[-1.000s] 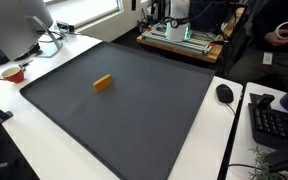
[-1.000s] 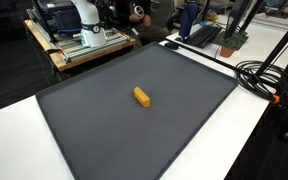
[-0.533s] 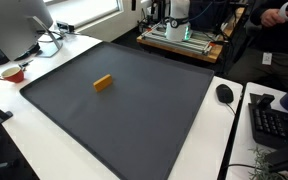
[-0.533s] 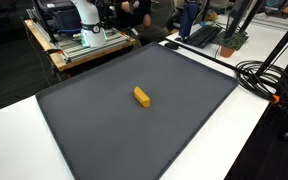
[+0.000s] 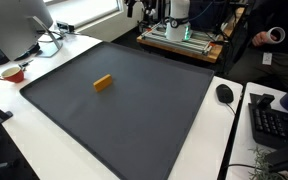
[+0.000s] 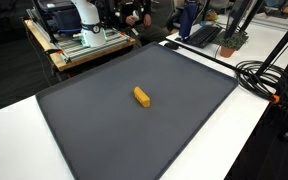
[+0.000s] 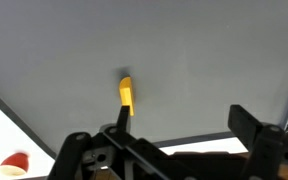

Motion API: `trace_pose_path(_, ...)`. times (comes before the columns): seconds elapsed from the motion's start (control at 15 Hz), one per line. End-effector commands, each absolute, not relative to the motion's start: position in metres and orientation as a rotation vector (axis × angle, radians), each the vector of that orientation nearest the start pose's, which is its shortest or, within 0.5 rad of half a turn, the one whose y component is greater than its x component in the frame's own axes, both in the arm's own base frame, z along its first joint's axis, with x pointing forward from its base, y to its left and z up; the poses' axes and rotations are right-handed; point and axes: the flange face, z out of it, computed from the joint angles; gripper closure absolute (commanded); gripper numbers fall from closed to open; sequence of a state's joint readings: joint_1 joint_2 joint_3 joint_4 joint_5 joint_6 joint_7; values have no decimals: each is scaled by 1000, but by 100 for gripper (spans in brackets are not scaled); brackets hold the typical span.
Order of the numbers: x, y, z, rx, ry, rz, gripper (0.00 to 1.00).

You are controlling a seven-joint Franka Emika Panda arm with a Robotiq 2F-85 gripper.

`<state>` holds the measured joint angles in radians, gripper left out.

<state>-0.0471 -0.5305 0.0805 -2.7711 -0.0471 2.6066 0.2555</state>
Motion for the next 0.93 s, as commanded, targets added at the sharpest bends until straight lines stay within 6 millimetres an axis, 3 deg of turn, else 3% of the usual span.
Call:
trace_pose_path(0.0,404,16,373,-3067,475,-679,0)
trace_pose_path(0.07,406,15,362,-3105,490,-669,0)
trace_pose_path(0.13,400,15,380,-3084,424,-656,0)
trace_pose_path(0.27,403,15,370,-3095,429,-631,0)
trace_pose_path(0.47,403,15,376,-3089,427,-652,0)
trace_pose_path(0.87,437,-19,299,-3011,361,-758,0)
